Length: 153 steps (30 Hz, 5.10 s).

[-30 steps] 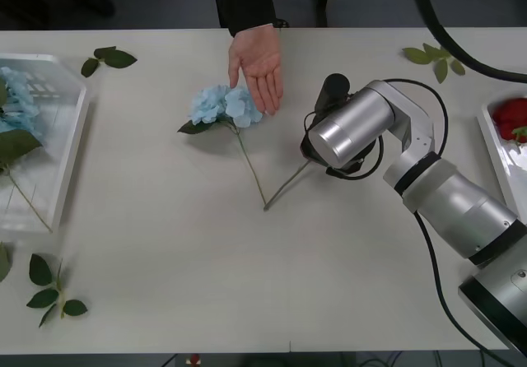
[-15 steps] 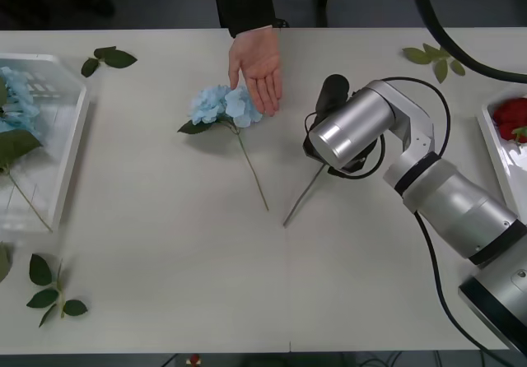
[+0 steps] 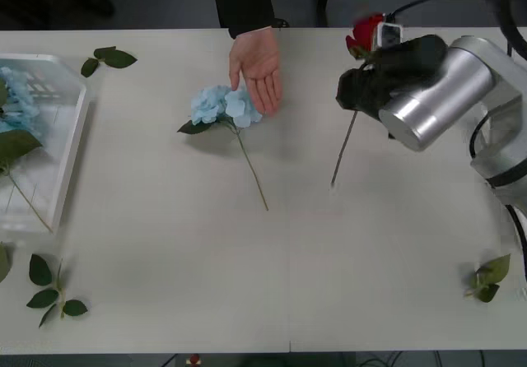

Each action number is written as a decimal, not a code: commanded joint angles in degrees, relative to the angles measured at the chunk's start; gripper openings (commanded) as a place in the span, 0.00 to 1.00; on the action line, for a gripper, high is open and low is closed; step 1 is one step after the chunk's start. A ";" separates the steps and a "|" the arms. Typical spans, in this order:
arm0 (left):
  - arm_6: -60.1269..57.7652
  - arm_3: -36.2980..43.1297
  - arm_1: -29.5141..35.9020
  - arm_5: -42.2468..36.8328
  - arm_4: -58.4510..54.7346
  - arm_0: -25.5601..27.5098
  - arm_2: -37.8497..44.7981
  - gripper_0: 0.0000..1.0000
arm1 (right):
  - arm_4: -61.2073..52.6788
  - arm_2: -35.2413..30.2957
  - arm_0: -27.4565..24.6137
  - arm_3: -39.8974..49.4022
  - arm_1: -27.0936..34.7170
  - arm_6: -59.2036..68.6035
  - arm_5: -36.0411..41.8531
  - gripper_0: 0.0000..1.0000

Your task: Place the red flowers into the right box and the blue flowers into the left box. If a person shows an open palm, hand one flower to the person first, then continue sorting.

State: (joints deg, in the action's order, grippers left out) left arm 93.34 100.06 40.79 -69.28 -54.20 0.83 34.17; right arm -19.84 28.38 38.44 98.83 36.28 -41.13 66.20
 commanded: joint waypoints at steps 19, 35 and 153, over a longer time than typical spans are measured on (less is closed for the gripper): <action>0.17 1.19 1.48 -0.06 0.76 -0.91 0.99 1.00 | -1.95 -8.34 -5.30 5.41 -1.03 -35.43 -56.10 0.00; 0.17 1.19 1.48 -0.06 1.11 -0.91 0.99 1.00 | -1.78 -8.34 -5.30 6.38 -1.47 -38.68 -59.08 0.00; -59.77 -29.84 -26.29 12.68 51.30 -44.33 -62.73 1.00 | -74.02 -56.86 -19.71 -5.58 15.58 -113.87 31.97 1.00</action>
State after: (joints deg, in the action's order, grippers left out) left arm 32.78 70.09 13.36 -56.99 -3.07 -41.75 -28.58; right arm -92.97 -28.57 18.06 93.65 49.88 -154.76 97.10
